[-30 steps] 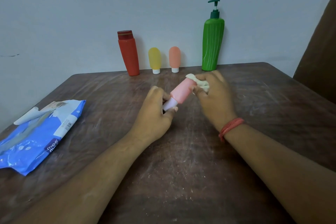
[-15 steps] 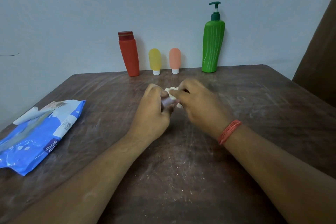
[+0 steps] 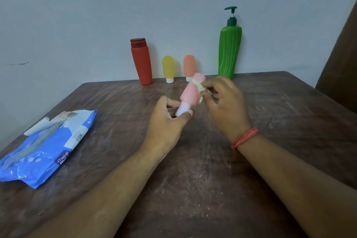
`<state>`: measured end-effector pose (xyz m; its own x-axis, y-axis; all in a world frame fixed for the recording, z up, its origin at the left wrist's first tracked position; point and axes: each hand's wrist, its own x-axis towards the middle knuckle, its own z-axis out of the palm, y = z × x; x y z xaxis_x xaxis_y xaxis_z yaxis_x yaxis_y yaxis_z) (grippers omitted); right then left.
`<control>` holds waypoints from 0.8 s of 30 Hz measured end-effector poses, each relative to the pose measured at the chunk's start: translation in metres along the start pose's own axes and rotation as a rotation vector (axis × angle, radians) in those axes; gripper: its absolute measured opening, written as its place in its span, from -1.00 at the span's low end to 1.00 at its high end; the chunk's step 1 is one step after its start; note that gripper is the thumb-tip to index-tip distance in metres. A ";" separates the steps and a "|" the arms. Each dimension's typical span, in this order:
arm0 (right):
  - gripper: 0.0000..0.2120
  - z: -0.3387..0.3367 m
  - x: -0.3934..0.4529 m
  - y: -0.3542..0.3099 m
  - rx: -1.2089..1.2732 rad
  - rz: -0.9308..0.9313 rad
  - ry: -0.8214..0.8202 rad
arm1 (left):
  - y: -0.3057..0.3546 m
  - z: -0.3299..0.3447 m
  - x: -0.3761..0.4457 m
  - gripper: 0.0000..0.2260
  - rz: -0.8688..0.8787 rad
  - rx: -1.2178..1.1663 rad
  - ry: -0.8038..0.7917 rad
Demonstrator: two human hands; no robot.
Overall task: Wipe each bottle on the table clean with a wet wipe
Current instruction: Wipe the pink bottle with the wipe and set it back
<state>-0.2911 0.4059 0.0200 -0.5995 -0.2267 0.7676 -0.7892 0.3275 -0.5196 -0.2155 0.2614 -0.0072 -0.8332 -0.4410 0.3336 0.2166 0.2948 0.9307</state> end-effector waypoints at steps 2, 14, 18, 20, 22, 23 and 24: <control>-0.83 -0.001 0.000 0.001 0.093 0.093 0.017 | -0.001 0.003 -0.002 -0.73 0.021 0.052 -0.002; -0.80 0.004 -0.004 -0.006 0.592 0.345 -0.108 | -0.001 0.004 -0.001 -0.79 0.037 0.117 0.017; -0.85 0.011 -0.022 -0.004 0.715 0.434 -0.414 | 0.004 -0.005 0.005 -0.82 0.051 0.050 0.134; -0.84 0.013 -0.021 -0.004 0.776 0.472 -0.378 | 0.005 -0.005 0.005 -0.82 0.043 0.034 0.130; -0.85 0.013 -0.014 -0.002 0.860 0.521 -0.235 | 0.004 -0.003 0.003 -0.83 0.026 0.039 0.097; -0.85 0.013 -0.011 -0.001 0.907 0.538 -0.181 | 0.003 -0.001 0.002 -0.83 0.016 0.043 0.083; -0.86 0.013 -0.011 0.001 0.932 0.546 -0.165 | 0.003 0.000 0.001 -0.83 0.006 0.039 0.078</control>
<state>-0.2869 0.3965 0.0062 -0.8550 -0.4049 0.3239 -0.1611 -0.3864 -0.9082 -0.2158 0.2622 -0.0040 -0.7893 -0.5033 0.3516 0.2005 0.3299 0.9225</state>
